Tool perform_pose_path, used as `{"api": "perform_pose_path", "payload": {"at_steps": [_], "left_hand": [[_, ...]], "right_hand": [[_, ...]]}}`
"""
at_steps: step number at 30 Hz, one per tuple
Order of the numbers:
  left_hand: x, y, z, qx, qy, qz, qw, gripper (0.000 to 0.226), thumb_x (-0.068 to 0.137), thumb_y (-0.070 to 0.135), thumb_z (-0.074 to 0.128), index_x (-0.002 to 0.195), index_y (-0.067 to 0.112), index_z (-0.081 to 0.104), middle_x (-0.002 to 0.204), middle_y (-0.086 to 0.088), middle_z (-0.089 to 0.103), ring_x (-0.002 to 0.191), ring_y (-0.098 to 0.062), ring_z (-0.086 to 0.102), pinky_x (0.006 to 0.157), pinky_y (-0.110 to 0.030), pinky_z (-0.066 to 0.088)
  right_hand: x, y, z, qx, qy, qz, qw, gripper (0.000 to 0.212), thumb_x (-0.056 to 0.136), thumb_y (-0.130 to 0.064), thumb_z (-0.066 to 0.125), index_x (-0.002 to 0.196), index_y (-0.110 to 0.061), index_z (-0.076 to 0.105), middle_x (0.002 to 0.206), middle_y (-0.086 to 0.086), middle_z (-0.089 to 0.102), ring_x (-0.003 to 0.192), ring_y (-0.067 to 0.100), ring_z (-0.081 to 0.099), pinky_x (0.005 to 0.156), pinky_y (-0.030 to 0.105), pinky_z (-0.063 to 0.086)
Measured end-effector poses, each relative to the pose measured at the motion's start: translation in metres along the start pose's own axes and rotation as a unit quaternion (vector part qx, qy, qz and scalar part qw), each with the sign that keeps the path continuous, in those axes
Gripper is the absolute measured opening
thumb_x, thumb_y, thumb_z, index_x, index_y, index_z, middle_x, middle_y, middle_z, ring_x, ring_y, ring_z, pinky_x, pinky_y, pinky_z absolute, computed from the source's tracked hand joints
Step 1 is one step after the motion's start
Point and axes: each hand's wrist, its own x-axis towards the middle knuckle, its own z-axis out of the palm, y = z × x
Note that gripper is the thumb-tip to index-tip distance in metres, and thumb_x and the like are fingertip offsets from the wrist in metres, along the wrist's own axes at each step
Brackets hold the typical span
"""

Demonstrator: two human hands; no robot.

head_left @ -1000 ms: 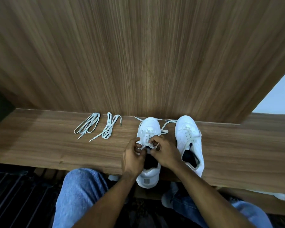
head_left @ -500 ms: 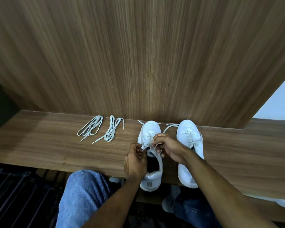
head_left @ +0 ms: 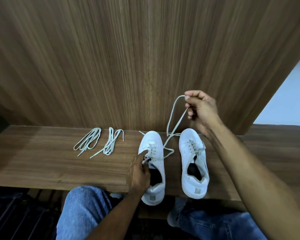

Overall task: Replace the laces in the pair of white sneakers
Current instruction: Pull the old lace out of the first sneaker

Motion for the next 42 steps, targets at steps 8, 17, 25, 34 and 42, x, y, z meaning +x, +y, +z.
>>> {"api": "perform_pose_path", "payload": {"at_steps": [8,17,25,34,42], "left_hand": [[-0.004,0.002,-0.002,0.006,0.032,-0.028,0.999,0.015,0.088,0.01,0.059,0.086,0.023,0.054,0.091,0.005,0.057,0.078,-0.017,0.057,0.07,-0.043,0.049],[0.057,0.043,-0.044,-0.366,0.095,-0.259,0.889,0.025,0.094,0.012,0.046,0.069,0.014,0.051,0.062,-0.004,0.054,0.051,-0.012,0.053,0.045,-0.023,0.037],[0.128,0.115,-0.115,-0.41,0.072,-0.189,0.889,0.031,0.096,0.029,0.047,0.067,0.019,0.048,0.042,0.006,0.049,0.042,-0.011,0.051,0.044,-0.02,0.037],[0.087,0.055,-0.073,0.114,-0.035,-0.144,0.982,0.036,0.084,0.041,0.058,0.099,0.009,0.063,0.102,-0.012,0.066,0.099,-0.033,0.063,0.084,-0.035,0.049],[0.015,0.018,-0.022,0.168,-0.107,0.018,0.98,0.034,0.08,0.037,0.065,0.113,0.03,0.062,0.111,0.003,0.066,0.099,-0.024,0.064,0.085,-0.037,0.049]], "right_hand": [[-0.052,0.094,-0.006,-0.54,-0.052,-0.007,0.84,0.028,0.087,-0.023,0.061,0.114,-0.021,0.063,0.13,0.002,0.045,0.107,0.025,0.059,0.085,0.033,0.048],[-0.107,0.143,0.017,-0.638,-0.115,-0.002,0.762,0.031,0.086,-0.044,0.056,0.104,-0.019,0.057,0.113,0.002,0.06,0.1,0.03,0.062,0.075,0.034,0.048],[-0.103,0.15,0.013,-0.66,-0.139,-0.02,0.739,0.028,0.092,-0.037,0.051,0.112,-0.018,0.056,0.114,0.009,0.065,0.106,0.034,0.062,0.081,0.036,0.047],[-0.104,0.145,0.014,-0.663,-0.139,-0.009,0.736,0.024,0.091,-0.026,0.048,0.108,-0.014,0.058,0.113,0.011,0.063,0.106,0.034,0.061,0.081,0.035,0.047],[-0.103,0.143,0.013,-0.665,-0.153,-0.001,0.731,0.04,0.087,-0.021,0.053,0.125,-0.012,0.045,0.116,0.015,0.062,0.106,0.037,0.061,0.08,0.038,0.048]]}}
